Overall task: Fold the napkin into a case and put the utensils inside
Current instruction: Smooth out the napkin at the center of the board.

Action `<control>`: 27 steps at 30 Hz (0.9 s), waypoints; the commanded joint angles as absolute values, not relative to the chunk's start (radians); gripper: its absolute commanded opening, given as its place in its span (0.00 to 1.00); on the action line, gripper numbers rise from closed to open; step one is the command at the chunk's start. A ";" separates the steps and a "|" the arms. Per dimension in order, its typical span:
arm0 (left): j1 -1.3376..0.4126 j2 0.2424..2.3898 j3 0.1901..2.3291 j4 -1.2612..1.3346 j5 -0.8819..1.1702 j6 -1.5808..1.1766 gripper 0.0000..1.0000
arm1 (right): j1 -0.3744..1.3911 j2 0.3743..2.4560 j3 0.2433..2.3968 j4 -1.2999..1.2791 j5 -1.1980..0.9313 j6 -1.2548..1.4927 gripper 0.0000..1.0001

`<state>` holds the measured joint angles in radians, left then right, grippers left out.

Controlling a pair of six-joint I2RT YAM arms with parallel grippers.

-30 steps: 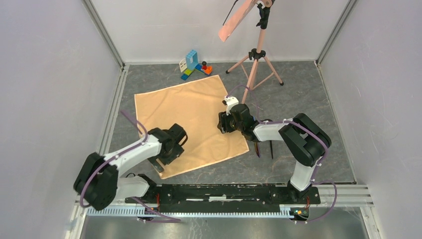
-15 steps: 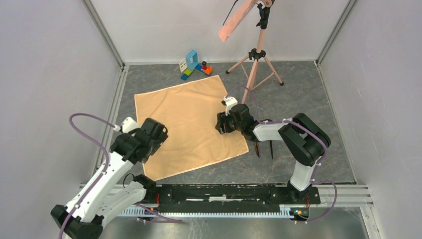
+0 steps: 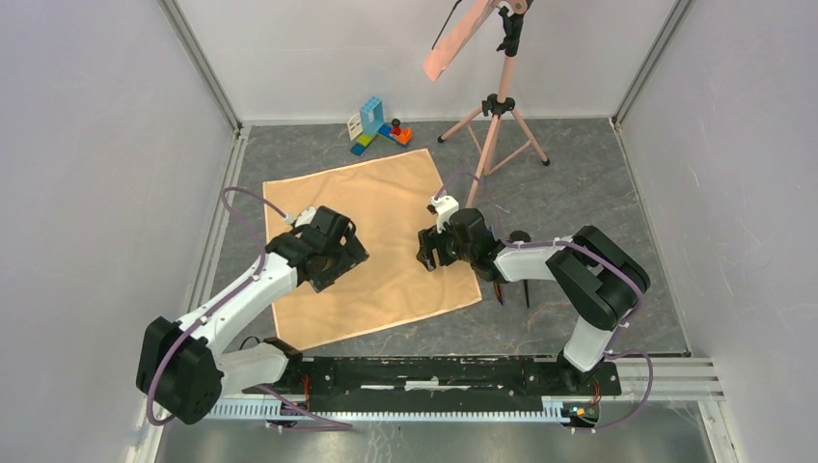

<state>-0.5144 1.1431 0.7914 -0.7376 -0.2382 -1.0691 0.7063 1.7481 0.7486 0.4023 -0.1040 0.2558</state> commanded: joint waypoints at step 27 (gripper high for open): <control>0.088 1.584 0.947 -0.289 0.026 -0.916 1.00 | 0.767 1.734 0.946 0.109 0.013 0.253 0.82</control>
